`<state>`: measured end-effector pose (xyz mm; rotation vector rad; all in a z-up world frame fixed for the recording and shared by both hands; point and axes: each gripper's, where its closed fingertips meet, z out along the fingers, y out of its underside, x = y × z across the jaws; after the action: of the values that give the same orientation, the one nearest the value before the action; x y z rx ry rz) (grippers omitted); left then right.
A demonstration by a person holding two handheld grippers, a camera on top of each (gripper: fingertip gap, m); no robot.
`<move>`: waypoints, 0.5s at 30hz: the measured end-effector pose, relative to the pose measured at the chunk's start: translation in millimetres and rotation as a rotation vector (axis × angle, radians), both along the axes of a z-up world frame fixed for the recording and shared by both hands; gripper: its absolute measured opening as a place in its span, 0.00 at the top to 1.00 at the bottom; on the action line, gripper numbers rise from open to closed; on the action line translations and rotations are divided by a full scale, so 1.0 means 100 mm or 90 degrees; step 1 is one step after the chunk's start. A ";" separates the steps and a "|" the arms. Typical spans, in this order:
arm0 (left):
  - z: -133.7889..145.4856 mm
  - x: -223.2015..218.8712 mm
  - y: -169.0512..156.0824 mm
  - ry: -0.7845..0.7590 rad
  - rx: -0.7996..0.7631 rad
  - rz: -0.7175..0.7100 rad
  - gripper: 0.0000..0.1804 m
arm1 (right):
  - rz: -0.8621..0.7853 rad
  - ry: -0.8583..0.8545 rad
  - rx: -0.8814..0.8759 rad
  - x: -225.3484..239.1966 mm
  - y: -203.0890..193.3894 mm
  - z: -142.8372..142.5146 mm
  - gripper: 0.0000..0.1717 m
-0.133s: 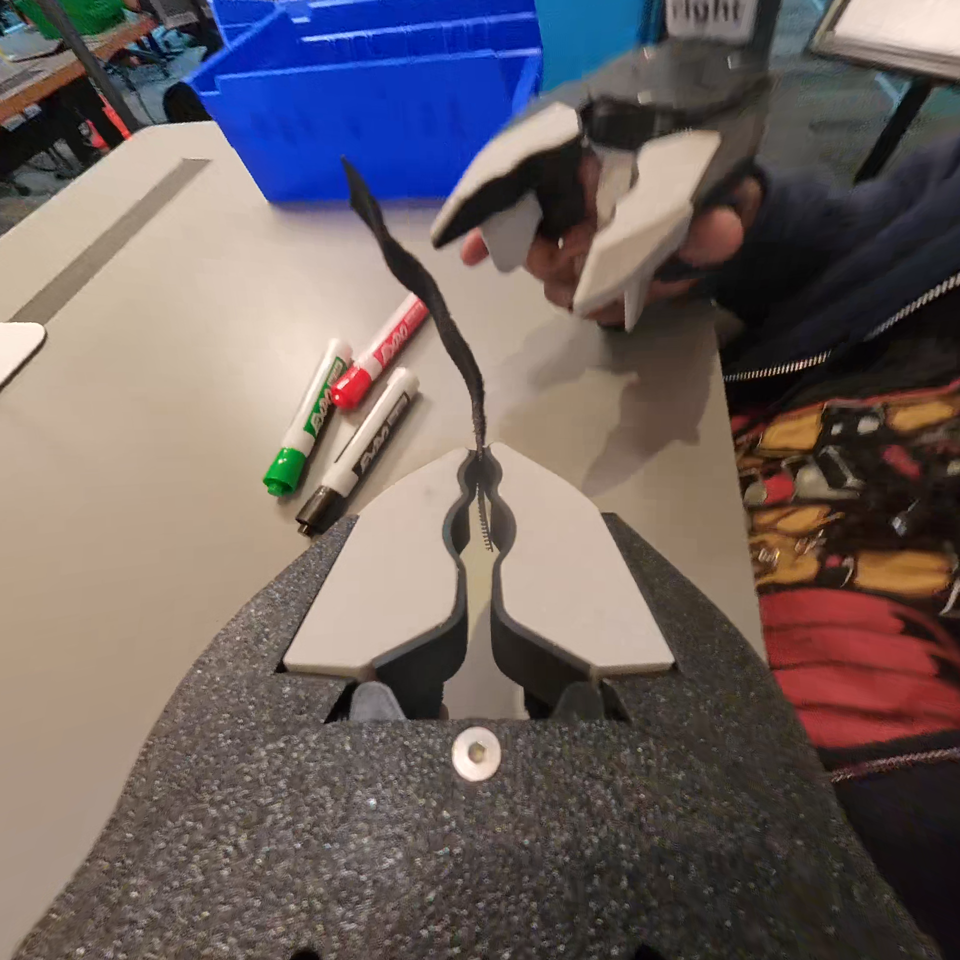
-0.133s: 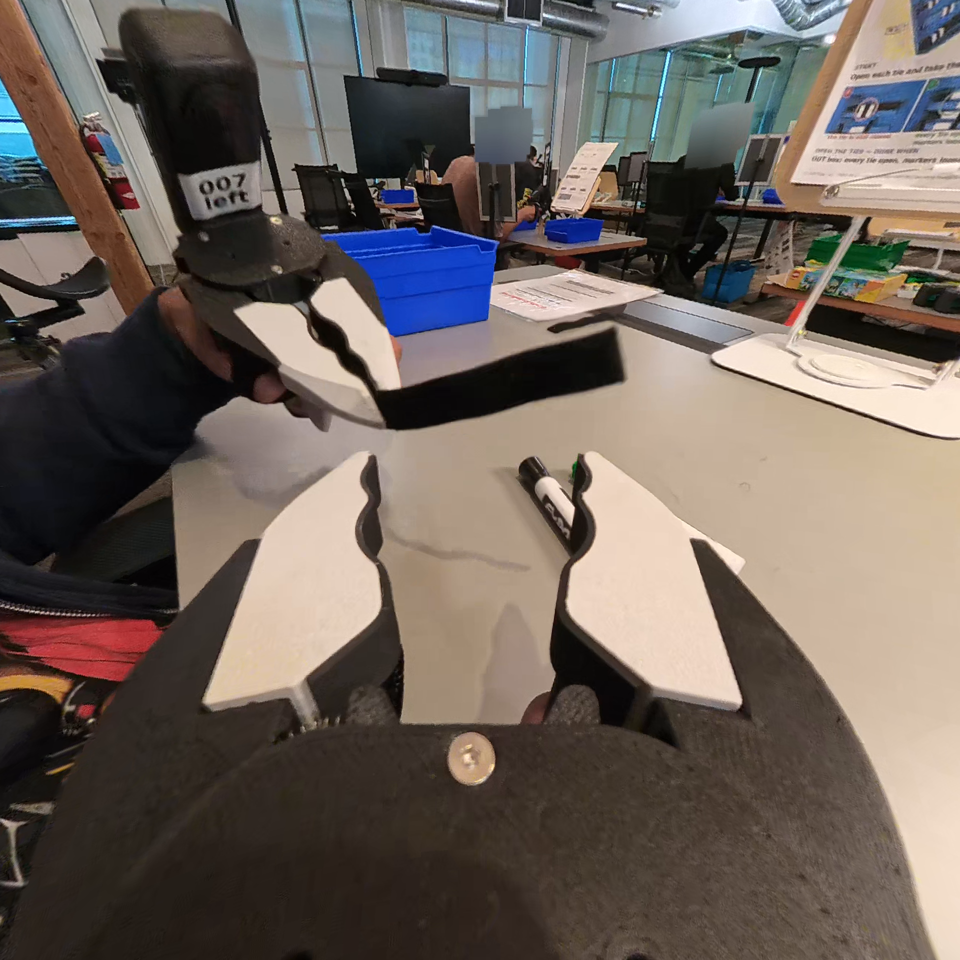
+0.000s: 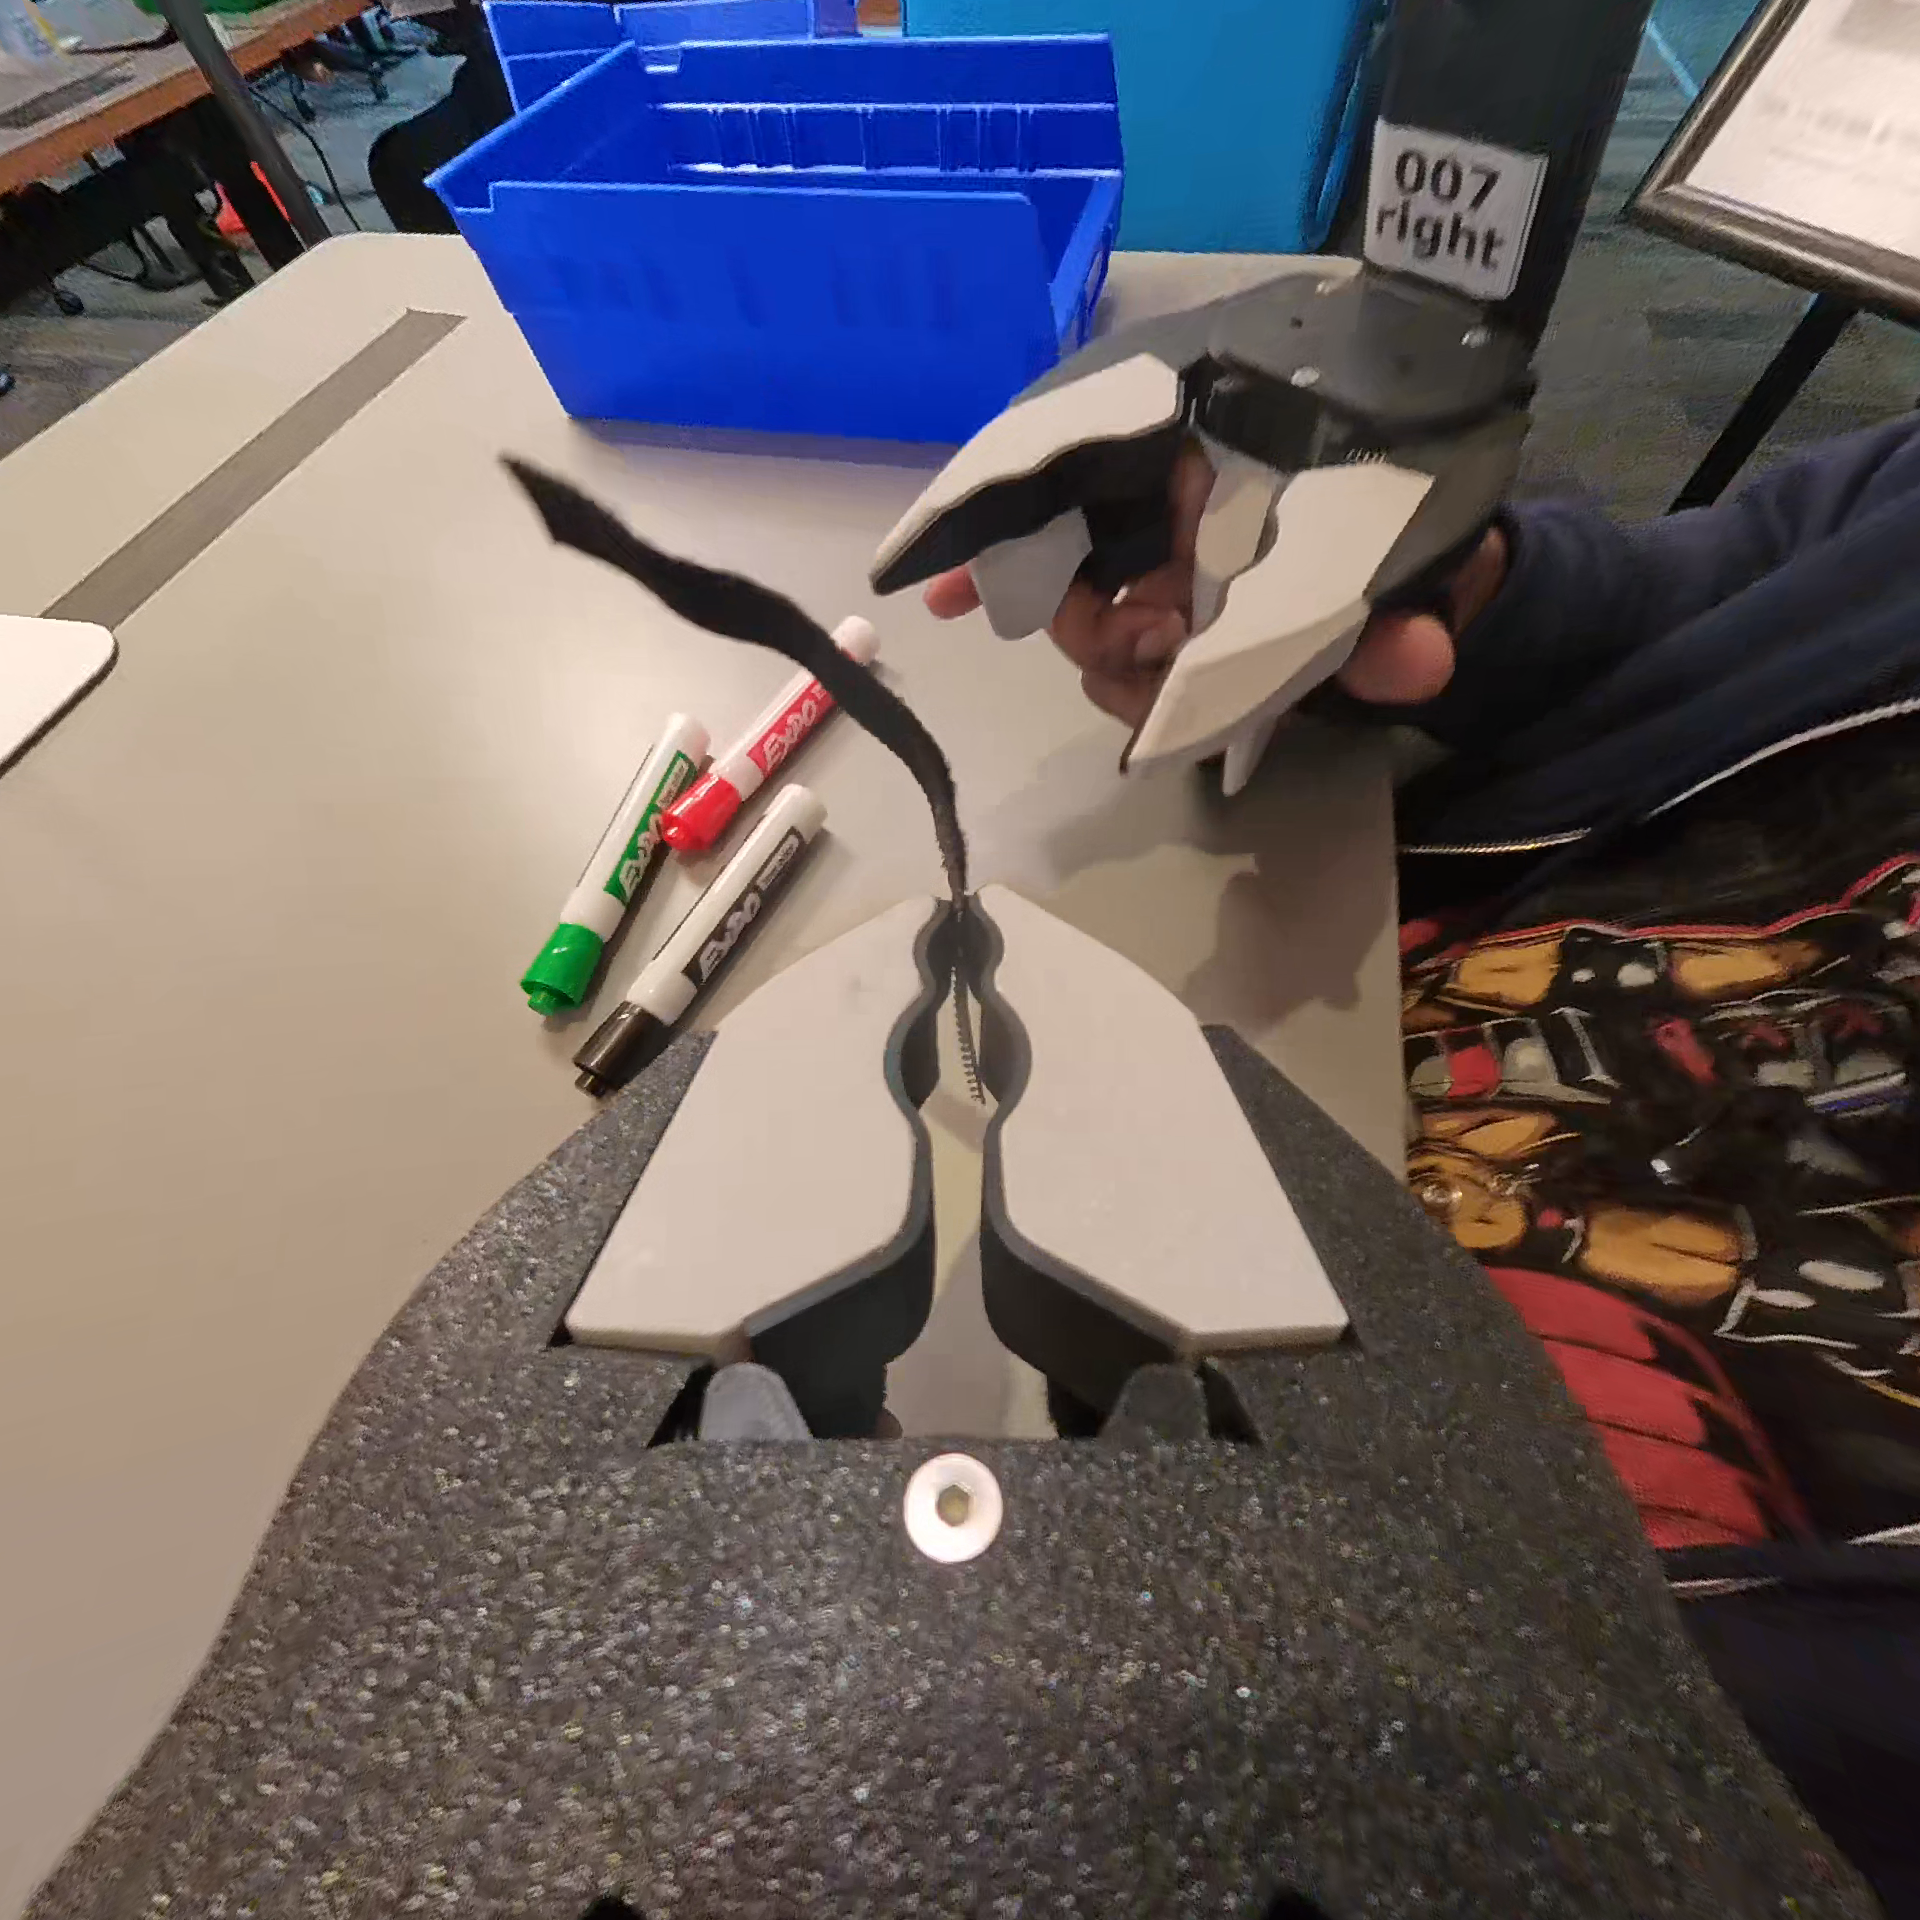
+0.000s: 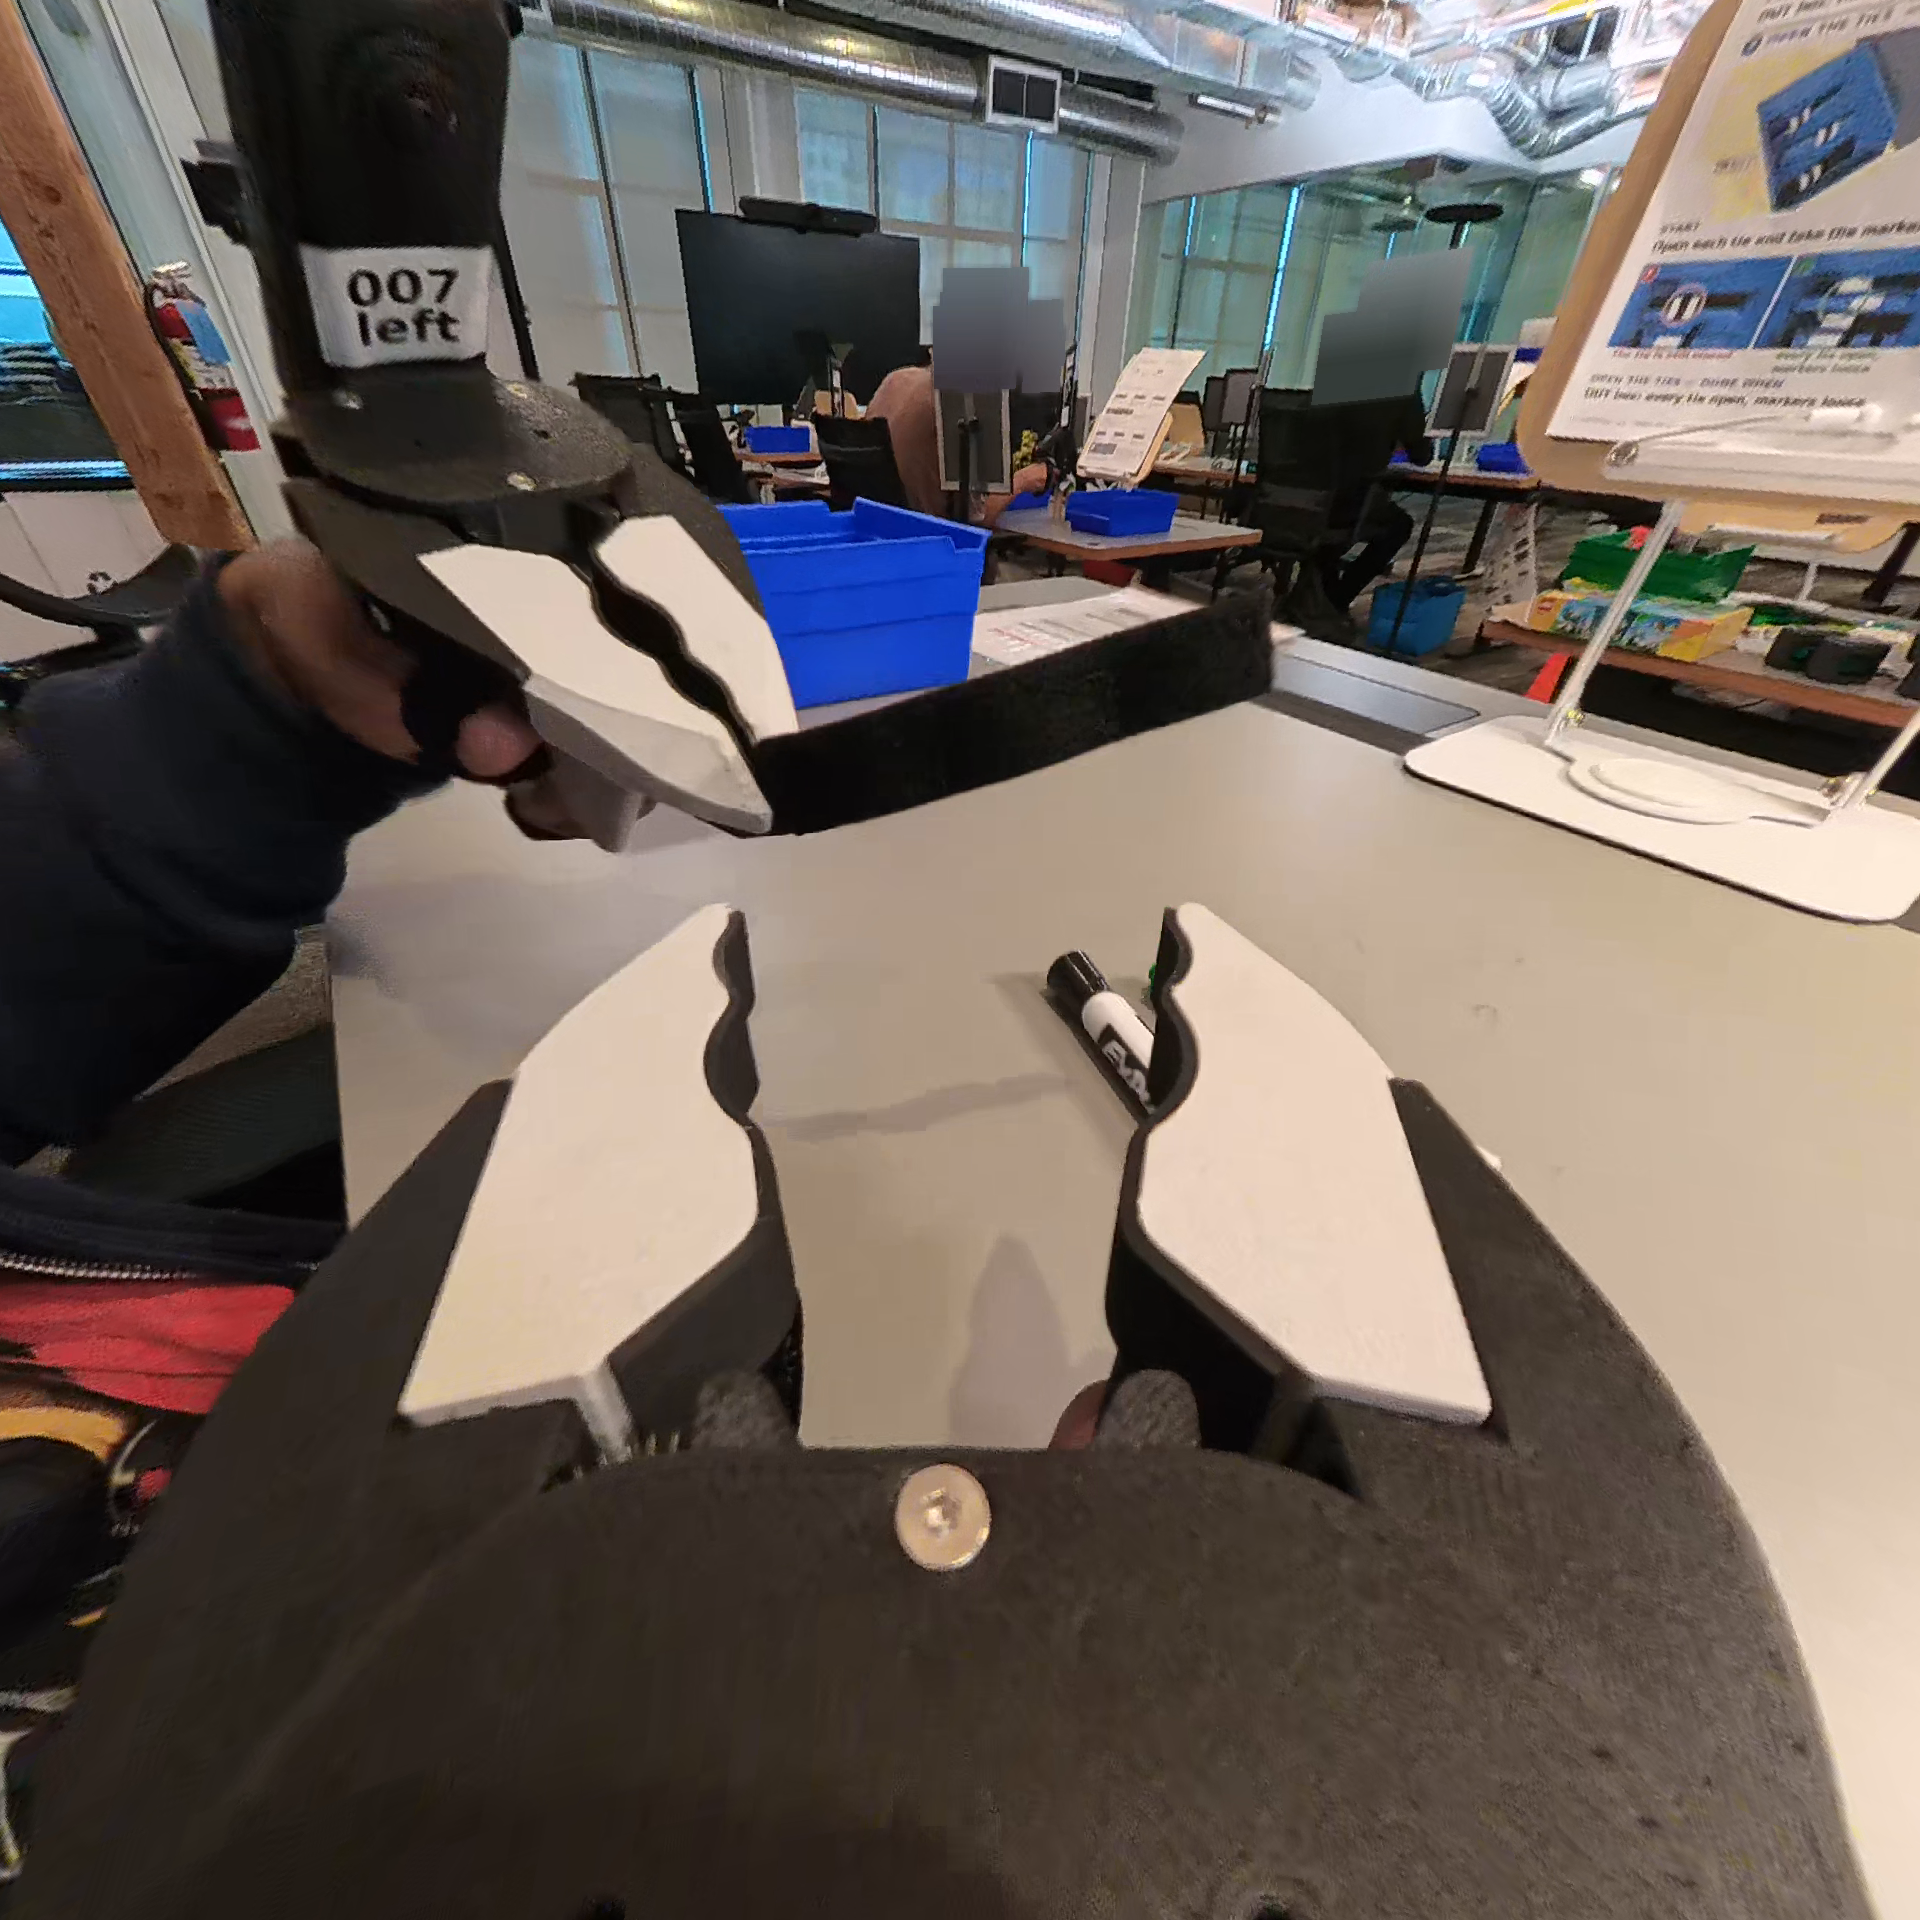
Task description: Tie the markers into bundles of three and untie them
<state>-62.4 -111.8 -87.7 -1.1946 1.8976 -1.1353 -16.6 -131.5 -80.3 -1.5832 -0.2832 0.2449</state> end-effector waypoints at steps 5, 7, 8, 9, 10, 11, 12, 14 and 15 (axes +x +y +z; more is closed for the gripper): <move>0.04 -0.08 -0.22 0.048 0.045 -0.032 0.99 | 0.010 0.006 0.061 -0.14 -0.06 0.15 0.56; 0.02 -0.12 -0.27 0.069 0.072 -0.049 0.99 | 0.016 0.001 0.075 -0.20 -0.09 0.18 0.57; 0.02 -0.14 -0.28 0.079 0.081 -0.053 0.99 | 0.015 -0.004 0.081 -0.21 -0.10 0.18 0.57; 0.02 -0.15 -0.29 0.086 0.091 -0.059 0.99 | 0.014 -0.010 0.087 -0.23 -0.11 0.19 0.57; 0.01 -0.16 -0.30 0.096 0.096 -0.066 0.99 | 0.012 -0.015 0.091 -0.25 -0.12 0.19 0.56; 0.00 -0.18 -0.31 0.106 0.101 -0.071 0.99 | 0.011 -0.020 0.096 -0.26 -0.13 0.20 0.56; 0.00 -0.19 -0.32 0.109 0.110 -0.076 0.99 | 0.010 -0.026 0.100 -0.27 -0.14 0.20 0.56; 0.02 -0.20 -0.34 0.110 0.129 -0.088 0.99 | 0.005 -0.038 0.096 -0.28 -0.13 0.18 0.56; 0.04 -0.21 -0.35 0.110 0.140 -0.094 0.99 | 0.008 -0.040 0.092 -0.30 -0.13 0.16 0.56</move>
<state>-83.7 -146.6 -83.7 -1.0744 2.2086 -0.8927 -46.2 -144.6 -64.1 -1.4477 -0.3522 0.1797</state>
